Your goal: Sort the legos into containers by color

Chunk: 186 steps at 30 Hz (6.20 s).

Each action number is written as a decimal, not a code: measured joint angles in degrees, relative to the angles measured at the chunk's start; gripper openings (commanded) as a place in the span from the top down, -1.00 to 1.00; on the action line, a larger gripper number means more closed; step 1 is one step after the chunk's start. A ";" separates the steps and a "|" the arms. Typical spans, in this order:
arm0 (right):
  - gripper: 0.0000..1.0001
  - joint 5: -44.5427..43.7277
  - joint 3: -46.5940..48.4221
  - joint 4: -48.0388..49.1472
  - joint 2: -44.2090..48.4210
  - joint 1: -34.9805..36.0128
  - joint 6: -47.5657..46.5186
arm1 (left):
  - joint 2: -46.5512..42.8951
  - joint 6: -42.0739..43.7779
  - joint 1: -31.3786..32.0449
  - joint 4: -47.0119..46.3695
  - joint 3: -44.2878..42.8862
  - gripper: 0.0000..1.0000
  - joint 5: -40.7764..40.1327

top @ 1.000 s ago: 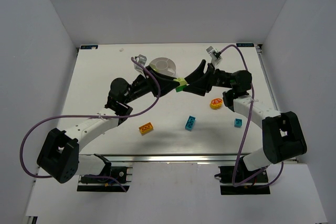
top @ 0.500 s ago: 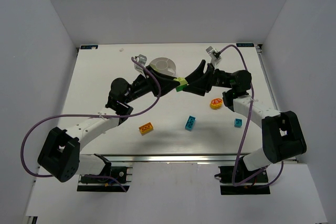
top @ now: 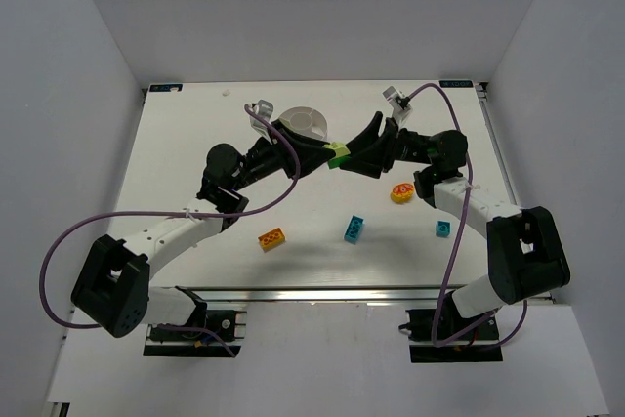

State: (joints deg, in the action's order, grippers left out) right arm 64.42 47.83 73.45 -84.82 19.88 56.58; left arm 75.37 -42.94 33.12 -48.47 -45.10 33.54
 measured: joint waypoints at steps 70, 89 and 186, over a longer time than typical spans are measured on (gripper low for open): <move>1.00 -6.16 4.42 -66.79 14.99 -4.72 -57.99 | 31.61 27.74 -11.47 75.78 -49.29 1.00 -40.11; 1.00 -3.32 1.90 -69.05 18.62 -5.66 -61.70 | 43.23 23.85 -11.65 92.08 -67.80 1.00 -41.53; 1.00 -5.44 -12.37 -48.19 19.26 -2.12 -72.13 | 24.85 -26.73 -3.15 0.39 -6.45 -0.60 24.92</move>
State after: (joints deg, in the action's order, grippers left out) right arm 58.98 35.46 25.26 -65.56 17.76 -15.55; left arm 100.22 -69.67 29.98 -48.07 -51.55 58.46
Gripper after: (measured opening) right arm 0.430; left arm 0.801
